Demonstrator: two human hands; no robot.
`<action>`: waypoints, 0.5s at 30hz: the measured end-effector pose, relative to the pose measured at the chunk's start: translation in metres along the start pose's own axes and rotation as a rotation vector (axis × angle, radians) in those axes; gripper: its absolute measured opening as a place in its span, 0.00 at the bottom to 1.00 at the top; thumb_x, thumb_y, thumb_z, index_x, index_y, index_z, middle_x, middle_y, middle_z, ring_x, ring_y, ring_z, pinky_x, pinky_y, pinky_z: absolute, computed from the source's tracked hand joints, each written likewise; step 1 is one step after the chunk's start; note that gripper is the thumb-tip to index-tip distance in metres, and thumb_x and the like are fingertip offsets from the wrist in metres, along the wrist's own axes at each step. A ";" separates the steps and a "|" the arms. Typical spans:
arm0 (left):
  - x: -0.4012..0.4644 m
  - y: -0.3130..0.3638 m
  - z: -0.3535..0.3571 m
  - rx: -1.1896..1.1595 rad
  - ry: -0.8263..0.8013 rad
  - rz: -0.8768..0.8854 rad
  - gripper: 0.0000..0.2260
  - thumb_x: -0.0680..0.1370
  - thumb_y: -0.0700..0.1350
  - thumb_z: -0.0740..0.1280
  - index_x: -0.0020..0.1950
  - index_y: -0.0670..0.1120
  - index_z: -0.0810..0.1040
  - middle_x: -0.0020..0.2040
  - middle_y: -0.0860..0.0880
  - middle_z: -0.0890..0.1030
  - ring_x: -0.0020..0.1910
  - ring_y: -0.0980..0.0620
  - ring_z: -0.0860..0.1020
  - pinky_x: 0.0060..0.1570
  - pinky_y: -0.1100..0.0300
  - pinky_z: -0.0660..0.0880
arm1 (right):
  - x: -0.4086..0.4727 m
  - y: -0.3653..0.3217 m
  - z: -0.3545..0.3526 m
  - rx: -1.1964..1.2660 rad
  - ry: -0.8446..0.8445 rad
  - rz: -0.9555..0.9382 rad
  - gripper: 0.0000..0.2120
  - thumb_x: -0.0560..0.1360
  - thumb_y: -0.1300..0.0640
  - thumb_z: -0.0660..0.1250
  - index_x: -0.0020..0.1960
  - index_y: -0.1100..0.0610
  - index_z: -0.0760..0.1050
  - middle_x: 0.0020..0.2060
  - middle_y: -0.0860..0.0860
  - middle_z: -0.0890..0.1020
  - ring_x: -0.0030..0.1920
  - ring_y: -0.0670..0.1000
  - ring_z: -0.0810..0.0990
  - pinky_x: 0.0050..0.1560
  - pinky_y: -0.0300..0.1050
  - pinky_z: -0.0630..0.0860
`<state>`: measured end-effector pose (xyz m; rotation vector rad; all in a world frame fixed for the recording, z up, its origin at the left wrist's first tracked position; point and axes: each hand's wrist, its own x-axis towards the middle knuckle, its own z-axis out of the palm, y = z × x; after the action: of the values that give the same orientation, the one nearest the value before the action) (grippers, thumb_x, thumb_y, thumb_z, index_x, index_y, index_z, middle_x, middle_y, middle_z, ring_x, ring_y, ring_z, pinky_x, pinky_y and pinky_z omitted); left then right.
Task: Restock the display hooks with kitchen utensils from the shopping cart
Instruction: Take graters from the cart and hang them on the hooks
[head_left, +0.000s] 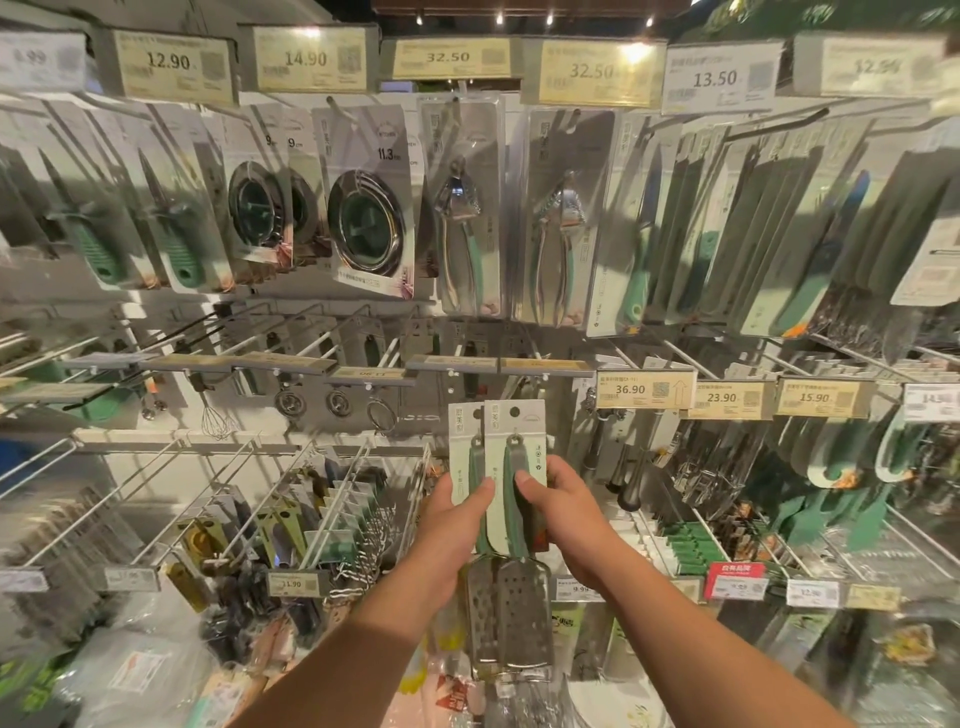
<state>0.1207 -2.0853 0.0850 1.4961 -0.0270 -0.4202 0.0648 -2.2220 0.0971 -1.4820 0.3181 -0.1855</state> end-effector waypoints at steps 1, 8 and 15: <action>-0.001 0.000 0.001 -0.008 0.012 0.005 0.13 0.83 0.51 0.69 0.67 0.55 0.76 0.59 0.53 0.85 0.57 0.49 0.84 0.60 0.45 0.81 | -0.002 -0.003 0.000 0.007 0.007 0.000 0.05 0.85 0.57 0.63 0.59 0.53 0.77 0.46 0.49 0.86 0.39 0.49 0.84 0.27 0.37 0.74; 0.002 0.003 0.000 -0.020 0.018 0.033 0.11 0.84 0.49 0.68 0.66 0.53 0.75 0.62 0.52 0.83 0.60 0.50 0.81 0.64 0.46 0.78 | -0.004 -0.008 -0.007 -0.022 0.134 -0.040 0.07 0.84 0.56 0.64 0.60 0.49 0.78 0.53 0.48 0.87 0.54 0.53 0.87 0.56 0.59 0.82; 0.008 0.000 -0.002 -0.008 0.004 0.083 0.35 0.74 0.64 0.72 0.78 0.54 0.68 0.74 0.53 0.75 0.71 0.48 0.75 0.71 0.41 0.72 | 0.003 -0.011 -0.009 -0.062 0.249 -0.094 0.19 0.79 0.43 0.69 0.67 0.47 0.76 0.60 0.46 0.85 0.60 0.52 0.84 0.63 0.59 0.80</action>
<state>0.1289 -2.0852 0.0833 1.4827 -0.0841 -0.3498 0.0654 -2.2322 0.1076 -1.5387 0.4579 -0.4407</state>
